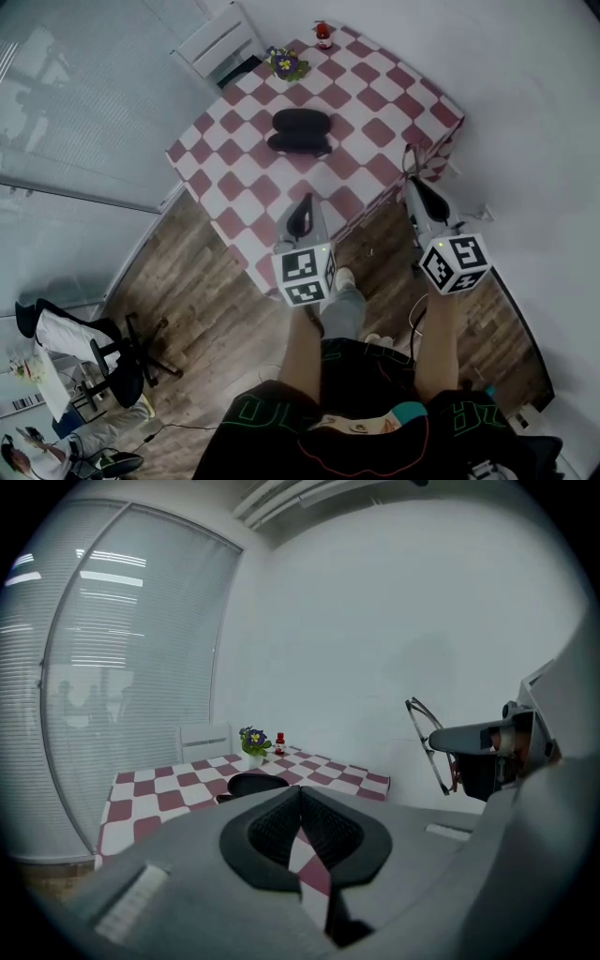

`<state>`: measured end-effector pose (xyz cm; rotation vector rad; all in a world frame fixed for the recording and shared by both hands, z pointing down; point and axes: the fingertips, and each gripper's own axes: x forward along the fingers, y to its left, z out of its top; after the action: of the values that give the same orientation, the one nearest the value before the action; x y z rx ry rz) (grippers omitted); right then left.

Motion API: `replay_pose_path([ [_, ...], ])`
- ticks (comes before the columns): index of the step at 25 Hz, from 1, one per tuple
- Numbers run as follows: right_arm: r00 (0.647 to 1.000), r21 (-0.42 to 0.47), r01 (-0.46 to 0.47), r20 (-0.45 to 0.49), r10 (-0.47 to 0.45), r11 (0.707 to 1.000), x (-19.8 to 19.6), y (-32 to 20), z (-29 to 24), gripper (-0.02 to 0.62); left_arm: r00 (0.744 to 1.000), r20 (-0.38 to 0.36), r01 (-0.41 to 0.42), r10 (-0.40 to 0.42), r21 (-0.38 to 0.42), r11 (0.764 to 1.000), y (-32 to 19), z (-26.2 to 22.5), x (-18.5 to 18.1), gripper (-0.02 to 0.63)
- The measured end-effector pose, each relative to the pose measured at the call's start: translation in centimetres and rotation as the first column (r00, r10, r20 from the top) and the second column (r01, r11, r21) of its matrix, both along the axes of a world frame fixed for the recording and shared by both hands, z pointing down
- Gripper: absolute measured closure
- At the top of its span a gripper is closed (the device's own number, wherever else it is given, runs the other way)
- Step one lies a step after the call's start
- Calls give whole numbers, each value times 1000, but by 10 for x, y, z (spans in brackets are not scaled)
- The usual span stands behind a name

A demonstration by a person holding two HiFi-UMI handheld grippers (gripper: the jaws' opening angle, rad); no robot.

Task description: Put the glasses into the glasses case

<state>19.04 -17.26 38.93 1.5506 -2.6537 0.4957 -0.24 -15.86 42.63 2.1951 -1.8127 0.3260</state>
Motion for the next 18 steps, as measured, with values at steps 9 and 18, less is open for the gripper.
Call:
replay_pose_path([
  [9,999,-16,-15,-40,14,1000,-20,-39,8,577,1000,-5,-30,30,-10,1000,-43,14,-15,597],
  [18,987,1,52,-152,-51,999,-60,-59,-9,578,1000,-18,23,-23,37,999,-61,2,-52,597],
])
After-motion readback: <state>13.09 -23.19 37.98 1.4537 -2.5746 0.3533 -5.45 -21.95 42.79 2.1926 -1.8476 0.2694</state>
